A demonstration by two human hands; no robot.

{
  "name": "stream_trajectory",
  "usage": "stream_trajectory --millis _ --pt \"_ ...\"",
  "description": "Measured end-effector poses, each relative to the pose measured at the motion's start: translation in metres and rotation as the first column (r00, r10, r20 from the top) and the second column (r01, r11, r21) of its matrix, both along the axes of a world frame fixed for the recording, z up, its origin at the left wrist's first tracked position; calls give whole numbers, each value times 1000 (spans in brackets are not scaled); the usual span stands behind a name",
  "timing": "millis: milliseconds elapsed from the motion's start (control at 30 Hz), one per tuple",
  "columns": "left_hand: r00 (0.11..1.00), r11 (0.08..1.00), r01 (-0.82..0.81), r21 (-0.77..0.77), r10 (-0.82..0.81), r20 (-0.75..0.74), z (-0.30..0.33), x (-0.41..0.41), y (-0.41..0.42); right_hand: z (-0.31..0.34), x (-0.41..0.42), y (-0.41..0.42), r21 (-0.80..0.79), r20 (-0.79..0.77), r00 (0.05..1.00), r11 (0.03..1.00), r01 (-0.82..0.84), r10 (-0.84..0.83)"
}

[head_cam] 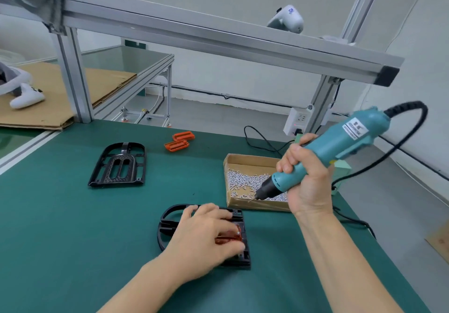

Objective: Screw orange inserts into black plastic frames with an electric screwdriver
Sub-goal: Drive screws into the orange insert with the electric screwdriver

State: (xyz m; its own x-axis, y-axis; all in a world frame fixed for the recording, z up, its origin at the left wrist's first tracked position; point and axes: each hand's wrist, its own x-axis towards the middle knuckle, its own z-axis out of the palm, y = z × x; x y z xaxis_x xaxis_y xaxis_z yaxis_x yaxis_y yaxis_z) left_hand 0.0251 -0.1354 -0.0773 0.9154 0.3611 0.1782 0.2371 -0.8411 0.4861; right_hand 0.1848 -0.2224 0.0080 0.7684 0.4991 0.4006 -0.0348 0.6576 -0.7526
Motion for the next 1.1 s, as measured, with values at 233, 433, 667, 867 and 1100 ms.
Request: stream_trajectory --millis 233,433,667,867,1100 --pt "980 983 -186 -7 186 70 31 82 39 -6 9 -23 -10 -40 977 977 211 -211" --pt "951 961 -156 227 208 -227 18 125 52 -11 10 -27 -10 -51 981 982 187 -187" --pt "917 915 -100 390 237 -321 19 139 55 -14 9 -22 -25 -43 983 984 178 -179" --pt "915 921 -66 384 209 -344 18 140 56 -18 6 -23 -41 -46 985 986 162 -164" --pt "925 972 -8 233 95 -369 25 137 54 -21 8 -24 -55 -41 986 985 161 -163"
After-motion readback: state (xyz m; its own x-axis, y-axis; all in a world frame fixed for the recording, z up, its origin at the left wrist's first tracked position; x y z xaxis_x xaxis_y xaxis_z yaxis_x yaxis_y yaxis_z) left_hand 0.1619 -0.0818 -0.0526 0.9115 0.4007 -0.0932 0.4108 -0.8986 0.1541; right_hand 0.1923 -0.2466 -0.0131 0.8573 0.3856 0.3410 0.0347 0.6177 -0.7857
